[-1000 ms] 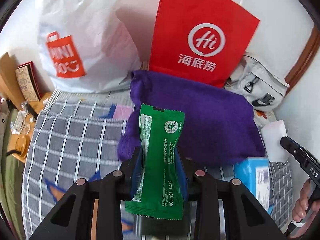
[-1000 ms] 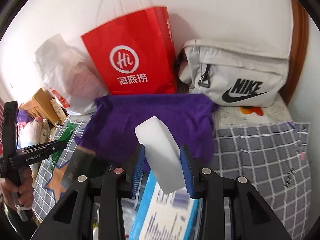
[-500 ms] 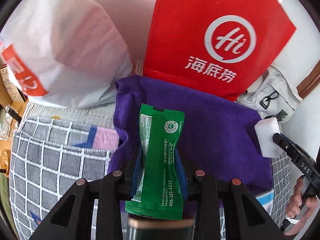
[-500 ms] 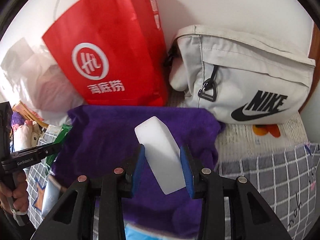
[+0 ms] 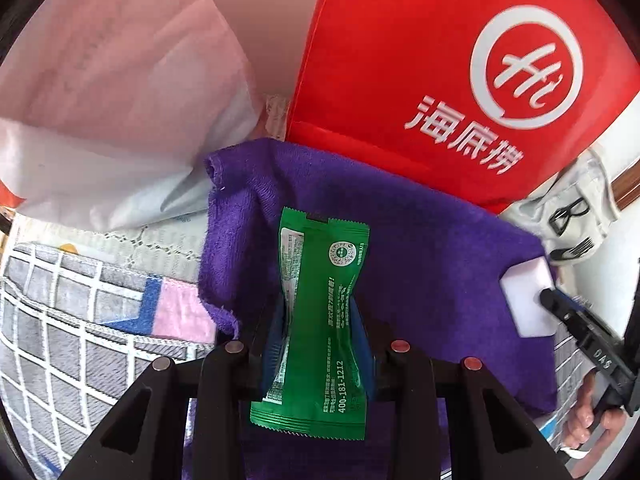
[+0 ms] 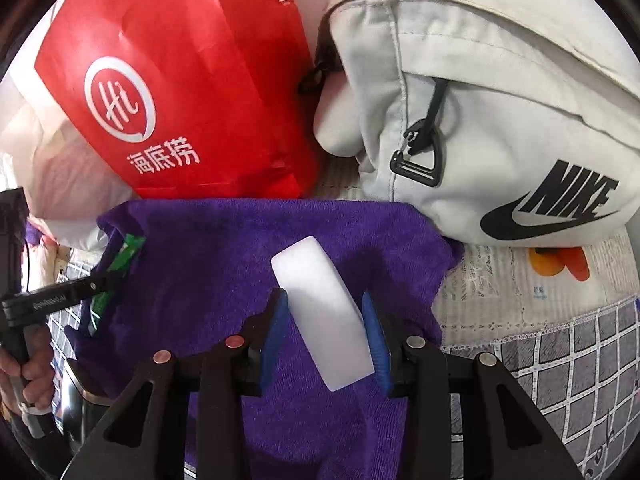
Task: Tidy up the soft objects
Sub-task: 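Carry the green packet and white sponge with both tools toward the purple towel, then open the left tool on the towel while the right tool releases the sponge beside it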
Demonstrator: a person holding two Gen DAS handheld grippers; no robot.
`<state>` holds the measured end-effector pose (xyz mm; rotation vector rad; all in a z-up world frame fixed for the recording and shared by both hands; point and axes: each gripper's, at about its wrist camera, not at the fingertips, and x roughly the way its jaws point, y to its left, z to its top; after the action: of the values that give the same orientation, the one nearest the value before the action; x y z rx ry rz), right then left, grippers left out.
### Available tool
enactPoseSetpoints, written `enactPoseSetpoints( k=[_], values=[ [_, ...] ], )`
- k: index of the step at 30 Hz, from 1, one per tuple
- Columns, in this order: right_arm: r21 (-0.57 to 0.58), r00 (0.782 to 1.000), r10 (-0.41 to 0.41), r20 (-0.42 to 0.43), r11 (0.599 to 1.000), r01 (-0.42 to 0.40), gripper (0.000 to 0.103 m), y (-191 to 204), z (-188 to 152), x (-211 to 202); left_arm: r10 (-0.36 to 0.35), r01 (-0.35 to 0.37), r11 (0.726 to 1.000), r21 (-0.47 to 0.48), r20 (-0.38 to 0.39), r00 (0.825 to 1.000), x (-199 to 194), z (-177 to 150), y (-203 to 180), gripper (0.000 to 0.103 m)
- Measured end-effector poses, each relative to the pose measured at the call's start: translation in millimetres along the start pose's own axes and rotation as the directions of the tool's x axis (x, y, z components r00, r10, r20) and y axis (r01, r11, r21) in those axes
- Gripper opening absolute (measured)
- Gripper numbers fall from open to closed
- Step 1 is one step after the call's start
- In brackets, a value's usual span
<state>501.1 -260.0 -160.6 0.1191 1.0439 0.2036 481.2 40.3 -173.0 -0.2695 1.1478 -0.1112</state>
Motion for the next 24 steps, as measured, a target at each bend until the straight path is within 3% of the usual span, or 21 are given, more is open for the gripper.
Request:
enactPoseSetpoints(
  k=[4, 6, 9, 17, 21, 24],
  values=[
    [-0.018, 1.000, -0.003, 0.005, 1.000, 0.003, 0.044, 0.1, 0.6, 0.1, -0.008, 0.008, 1.000, 0.007, -0.006, 1.000, 3.5, 1.0, -4.3, 0.038],
    [-0.023, 1.000, -0.001, 0.010, 1.000, 0.002, 0.056, 1.1, 1.1, -1.3, 0.000, 0.000, 1.000, 0.012, -0.013, 1.000, 8.6, 2.1, -6.4, 0.058],
    [-0.034, 1.000, 0.011, 0.029, 0.999, -0.010, 0.067, 4.5, 1.5, -6.8, -0.001, 0.001, 1.000, 0.011, -0.005, 1.000, 11.6, 2.1, -11.5, 0.062],
    [-0.039, 0.996, 0.003, 0.085, 0.999, 0.000, 0.069, 18.1, -2.9, -30.7, 0.036, -0.036, 0.999, 0.028, 0.018, 0.999, -5.0, -2.3, -18.0, 0.065],
    [0.002, 0.994, -0.004, 0.108, 1.000, 0.003, 0.069, 22.7, -11.6, -46.6, 0.036, -0.045, 0.997, 0.068, 0.132, 0.991, -42.0, -13.3, -27.7, 0.065],
    [-0.046, 0.989, -0.040, 0.141, 0.998, 0.047, 0.069, 33.2, -26.5, -66.5, 0.049, -0.065, 0.992, 0.109, 0.144, 0.988, -60.1, -26.5, -37.7, 0.065]
  ],
)
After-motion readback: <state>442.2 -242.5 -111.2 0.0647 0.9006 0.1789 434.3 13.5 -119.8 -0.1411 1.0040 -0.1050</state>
